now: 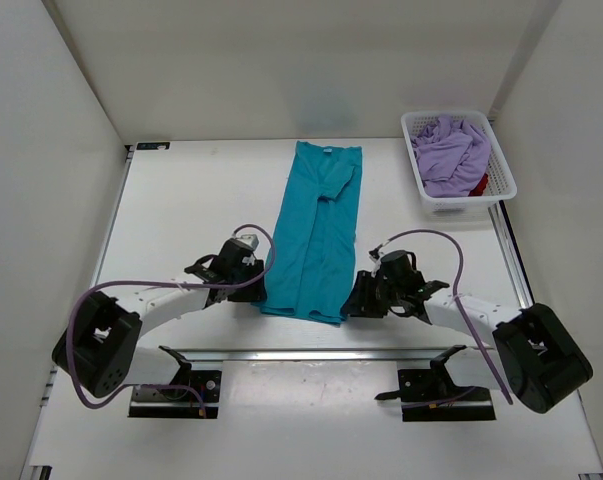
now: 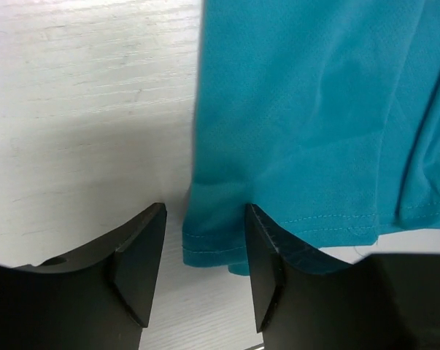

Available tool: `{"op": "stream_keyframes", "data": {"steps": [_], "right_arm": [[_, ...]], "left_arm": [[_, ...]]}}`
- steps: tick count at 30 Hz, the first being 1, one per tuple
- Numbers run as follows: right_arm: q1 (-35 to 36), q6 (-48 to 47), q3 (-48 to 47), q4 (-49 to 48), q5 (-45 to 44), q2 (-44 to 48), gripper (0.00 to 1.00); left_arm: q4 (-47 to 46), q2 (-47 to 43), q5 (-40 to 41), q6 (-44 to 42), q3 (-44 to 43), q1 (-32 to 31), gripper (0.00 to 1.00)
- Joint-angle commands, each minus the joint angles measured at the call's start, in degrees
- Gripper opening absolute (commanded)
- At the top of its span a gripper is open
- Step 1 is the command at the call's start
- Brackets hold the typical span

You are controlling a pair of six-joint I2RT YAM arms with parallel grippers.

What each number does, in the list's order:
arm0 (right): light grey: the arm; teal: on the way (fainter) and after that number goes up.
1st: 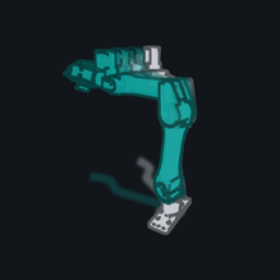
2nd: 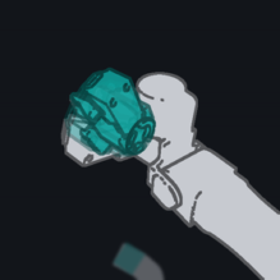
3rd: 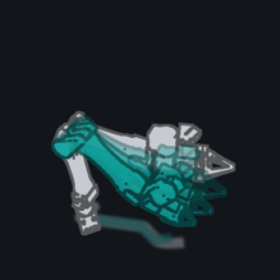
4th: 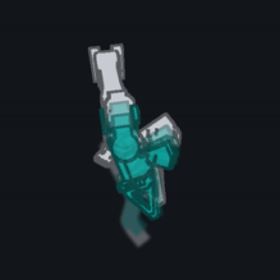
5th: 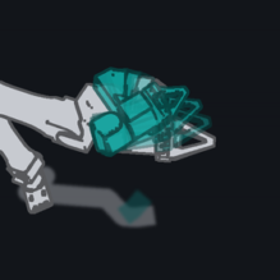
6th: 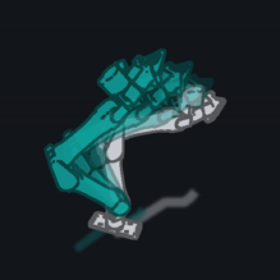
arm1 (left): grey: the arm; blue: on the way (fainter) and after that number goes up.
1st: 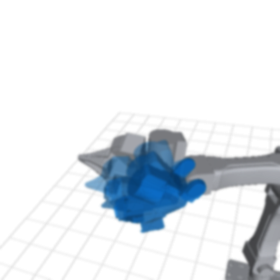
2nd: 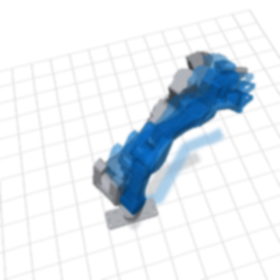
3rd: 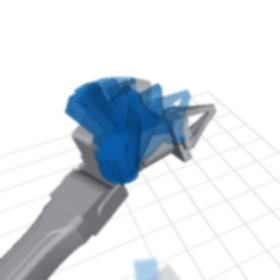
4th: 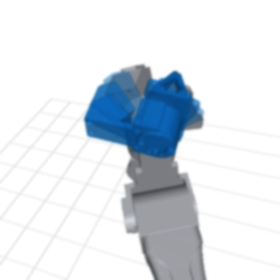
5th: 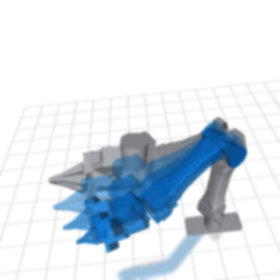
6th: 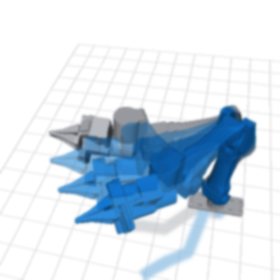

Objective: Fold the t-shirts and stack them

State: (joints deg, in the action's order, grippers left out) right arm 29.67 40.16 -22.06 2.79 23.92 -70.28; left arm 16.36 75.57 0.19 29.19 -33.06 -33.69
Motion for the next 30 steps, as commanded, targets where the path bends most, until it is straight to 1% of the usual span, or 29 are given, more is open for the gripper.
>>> {"op": "stream_keyframes", "data": {"steps": [1, 2, 5, 6, 8, 9, 10, 11, 12, 14, 15, 17, 18, 19, 20, 22, 24, 27, 29, 30], "right_arm": [[1.8, 1.1, 1.1, -1.5, -0.6, -0.5, 0.36], [1.8, 1.2, 1.0, -1.8, -0.7, -0.4, 0.36], [1.7, 1.8, 1.1, -3.4, 1.3, -1.9, 0.29], [1.7, 1.2, 1.1, -4.1, 1.3, -2.2, 0.28], [2.4, 0.8, 0.4, -4.2, 1.5, -3.4, 0.17], [2.7, 0.8, -0.4, -4.1, 1.3, -3.4, 0.16], [3.1, 0.8, -0.3, -4.6, 1.0, -3.4, 0.11], [3.5, 0.7, -0.2, -4.9, 1.6, -2.8, 0.08], [3.4, 0.6, 0.1, -5.2, 1.9, -2.1, 0.07], [4.1, 1.5, 0.7, -3.8, 1.5, -0.6, 0.0], [5.2, 1.8, 1.3, -3.1, 1.4, 0.7, 0.0], [7.5, 3.0, 2.5, -0.1, -0.2, 3.1, 0.0], [8.6, 4.2, 3.3, 1.9, -1.3, 5.5, 0.0], [10.5, 4.7, 3.6, 3.4, -1.8, 6.5, 0.0], [11.1, 5.8, 3.9, 4.4, -2.0, 9.0, 0.0], [11.9, 6.5, 3.5, 8.4, -4.1, 12.3, 0.0], [9.3, 5.5, 1.9, 11.5, -3.5, 16.0, 0.0], [4.1, 1.5, -1.9, 13.0, -2.0, 15.6, 0.0], [0.2, -1.5, -6.0, 13.3, 0.0, 13.4, 0.0], [-2.0, -3.5, -7.4, 12.9, 0.9, 11.1, 0.0]], "left_arm": [[-0.4, 0.1, -2.3, 0.6, 1.5, -1.2, 0.57], [-0.6, -0.2, -2.8, 0.8, 1.9, -1.2, 0.56], [-2.2, 0.6, -3.9, 1.7, 2.5, -1.5, 0.53], [-2.7, 1.1, -4.2, 1.7, 2.6, -1.4, 0.48], [-3.8, 0.9, -5.5, 2.8, 2.7, -2.1, 0.36], [-4.1, 0.8, -5.6, 3.0, 2.6, -2.2, 0.33], [-3.6, 0.9, -5.8, 3.0, 2.8, -2.5, 0.26], [-3.4, 0.7, -5.7, 3.2, 3.1, -2.8, 0.23], [-3.4, 0.0, -6.3, 3.2, 3.6, -2.8, 0.18], [-1.1, -2.1, -5.3, 4.6, 5.2, -3.3, 0.1], [-0.6, -4.1, -5.6, 6.1, 7.1, -3.7, 0.08], [0.2, -7.4, -8.1, 7.9, 10.2, -4.5, 0.04], [0.9, -9.3, -7.7, 8.5, 11.3, -4.8, 0.03], [2.6, -12.2, -7.5, 9.9, 11.9, -6.5, 0.01], [4.4, -13.2, -7.6, 11.2, 12.4, -6.8, 0.0], [6.7, -18.4, -7.9, 12.5, 12.1, -7.8, 0.0], [10.1, -21.1, -8.0, 12.2, 9.3, -6.7, 0.0], [10.7, -21.7, -7.7, 10.4, 3.1, -4.5, 0.0], [9.7, -18.1, -5.2, 8.8, -2.6, -4.0, 0.0], [9.0, -15.5, -4.8, 8.3, -4.1, -2.8, 0.0]]}}
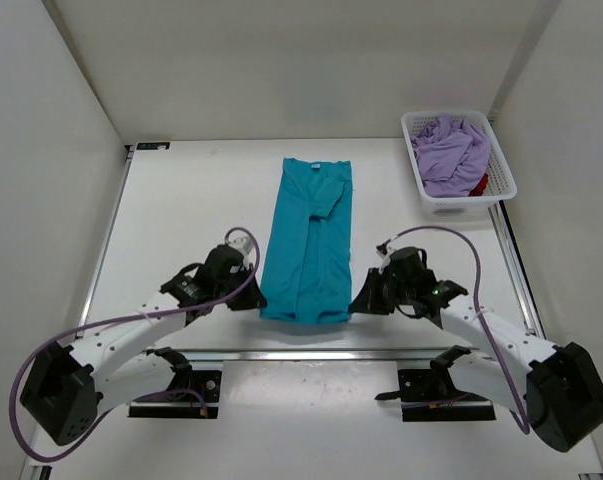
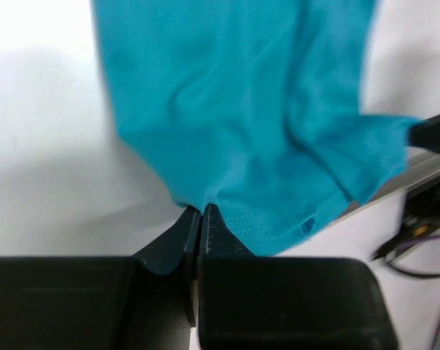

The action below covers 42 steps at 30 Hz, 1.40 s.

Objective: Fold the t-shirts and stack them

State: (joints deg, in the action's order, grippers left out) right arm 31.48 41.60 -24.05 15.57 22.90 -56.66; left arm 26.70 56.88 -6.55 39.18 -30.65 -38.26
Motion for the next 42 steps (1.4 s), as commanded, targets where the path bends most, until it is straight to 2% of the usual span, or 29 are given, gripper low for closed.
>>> {"op": "stream_keyframes", "data": {"steps": [1, 9, 16, 19, 25, 26, 28, 31, 33, 36, 40, 41, 42], "right_arm": [[-6.0, -7.2, -8.2, 0.1, 1.8, -5.4, 0.0], [-15.7, -14.9, -29.6, -0.2, -0.9, -26.4, 0.0], [-20.8, -15.7, -42.5, -2.8, 3.0, -42.5, 0.0], [-21.5, -16.5, -48.3, -1.9, 3.6, -49.0, 0.0], [-21.9, -17.3, -55.0, 0.4, 5.1, -56.2, 0.0], [-22.1, -17.3, -55.2, 0.0, 5.3, -57.0, 0.0], [-22.2, -16.9, -57.5, 0.7, 5.1, -57.2, 0.08], [-21.7, -17.4, -59.2, 3.1, 3.4, -56.0, 0.19], [-20.9, -17.5, -58.7, 4.3, 0.4, -54.4, 0.23], [-19.2, -17.1, -55.9, 3.2, -4.6, -50.0, 0.25], [-14.4, -17.3, -50.8, 0.6, -10.0, -45.6, 0.18], [-13.7, -17.8, -50.0, 0.3, -11.0, -45.8, 0.15], [-12.5, -18.1, -49.6, -0.3, -10.7, -45.5, 0.07]], "left_arm": [[-3.5, 4.5, 2.1, -2.4, -9.0, 2.4, 0.0], [-9.6, 26.1, 5.2, -5.8, -26.8, 10.6, 0.0], [-8.7, 42.6, 4.1, -7.3, -39.9, 15.2, 0.01], [-7.1, 48.6, 3.2, -8.0, -46.8, 15.4, 0.04], [-6.7, 56.9, 1.5, -8.0, -53.3, 15.6, 0.11], [-6.4, 57.9, 1.4, -7.9, -54.1, 15.3, 0.14], [-5.2, 59.3, 2.1, -8.2, -56.8, 15.5, 0.22], [-5.5, 58.4, 1.0, -7.9, -56.1, 16.2, 0.31], [-7.9, 55.5, 0.8, -7.2, -53.7, 16.9, 0.42], [-12.0, 47.4, 0.7, -6.2, -47.3, 16.2, 0.44], [-17.8, 40.8, 0.3, -4.2, -35.4, 14.0, 0.43], [-18.3, 39.7, 0.3, -3.9, -32.5, 13.7, 0.43], [-20.2, 38.8, -0.7, -3.3, -30.9, 12.8, 0.43]]}}
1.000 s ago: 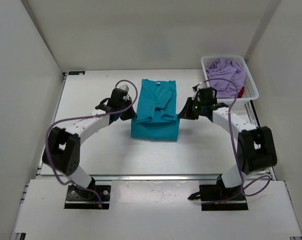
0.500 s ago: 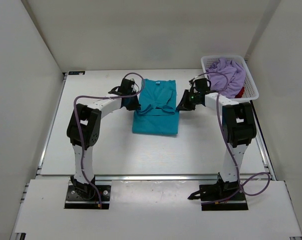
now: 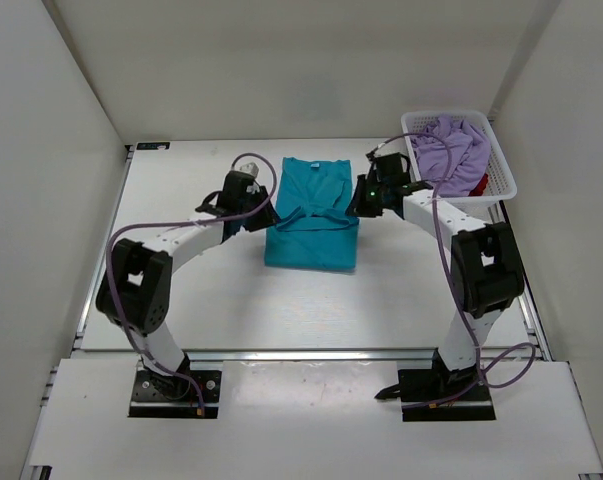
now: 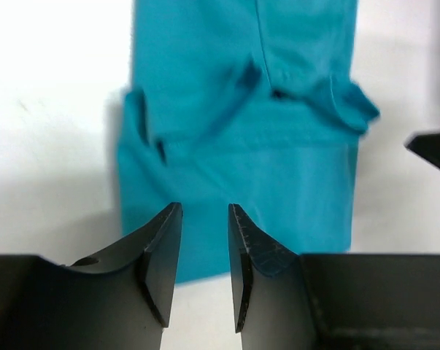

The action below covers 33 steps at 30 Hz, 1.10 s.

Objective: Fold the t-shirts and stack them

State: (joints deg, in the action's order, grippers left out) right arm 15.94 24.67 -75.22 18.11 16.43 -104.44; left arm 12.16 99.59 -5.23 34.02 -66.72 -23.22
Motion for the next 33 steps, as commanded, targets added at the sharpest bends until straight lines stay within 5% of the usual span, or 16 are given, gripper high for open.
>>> {"op": "stream_keyframes", "data": {"steps": [1, 8, 23, 28, 33], "right_arm": [[4.9, -1.8, 1.9, -3.7, -3.7, 2.2, 0.0], [12.6, -4.4, -6.2, -0.7, -3.4, -8.4, 0.0], [14.2, -4.8, -13.9, -3.2, -8.2, -17.6, 0.0], [10.4, -6.7, -30.1, -1.5, -15.0, -21.6, 0.0], [9.6, -7.9, -29.5, -0.8, -14.7, -13.8, 0.0]], "left_arm": [[-7.4, -4.0, -2.3, 2.4, 8.2, -2.7, 0.42], [-10.9, -0.5, -3.6, 3.7, 13.8, -4.4, 0.39], [-14.7, -2.6, -4.7, 4.1, 22.2, -2.9, 0.38], [-13.8, -4.5, -5.4, 3.4, 22.9, -3.1, 0.37], [-10.5, -9.3, -3.1, 1.5, 22.0, -5.0, 0.38]]}}
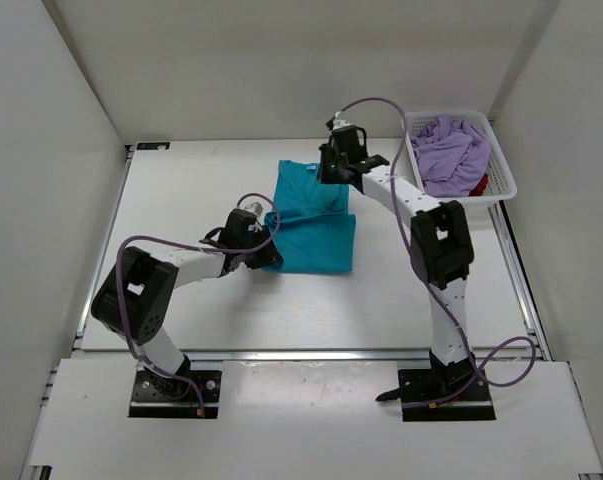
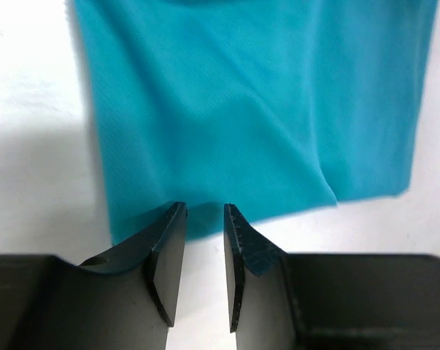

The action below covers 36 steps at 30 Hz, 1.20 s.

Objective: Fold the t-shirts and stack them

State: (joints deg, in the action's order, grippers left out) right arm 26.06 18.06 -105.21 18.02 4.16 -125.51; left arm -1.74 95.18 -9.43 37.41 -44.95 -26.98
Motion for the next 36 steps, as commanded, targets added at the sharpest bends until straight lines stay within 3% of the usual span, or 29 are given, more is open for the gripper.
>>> {"op": "stream_keyframes", "data": {"steps": [1, 7, 10, 19, 22, 23, 29, 36], "right_arm": [[0.3, -0.7, 4.9, -1.3, -1.7, 9.9, 0.0], [2.1, 5.7, 29.7, -12.6, 7.4, 20.9, 0.01], [4.4, 6.5, 32.8, -14.0, 10.2, 21.0, 0.0], [8.9, 3.7, 15.0, -8.8, 15.9, 3.9, 0.0], [8.6, 3.3, 10.7, -10.6, 18.6, -0.1, 0.0], [8.7, 3.4, 8.5, -7.0, 17.0, -2.0, 0.0], [5.7, 3.7, 2.0, -5.3, 18.0, -6.5, 0.0], [2.3, 3.5, -13.1, 5.1, 20.8, -13.4, 0.01]], "left_arm": [[3.3, -6.0, 0.9, -1.7, 0.8, -1.0, 0.38], [2.7, -8.3, -0.9, -1.6, 3.7, 3.5, 0.38], [2.7, -7.1, -1.7, -1.5, 3.8, 3.3, 0.39], [1.7, -7.6, 1.4, -0.1, 4.9, 2.7, 0.38], [1.6, -7.7, -0.3, -0.6, 6.6, 6.0, 0.38], [0.8, -8.2, -1.7, -0.8, 7.4, 7.8, 0.37], [1.4, -13.1, 0.7, -1.1, 10.8, 10.8, 0.38], [1.7, -13.2, 1.0, -1.1, 10.1, 8.4, 0.39]]}}
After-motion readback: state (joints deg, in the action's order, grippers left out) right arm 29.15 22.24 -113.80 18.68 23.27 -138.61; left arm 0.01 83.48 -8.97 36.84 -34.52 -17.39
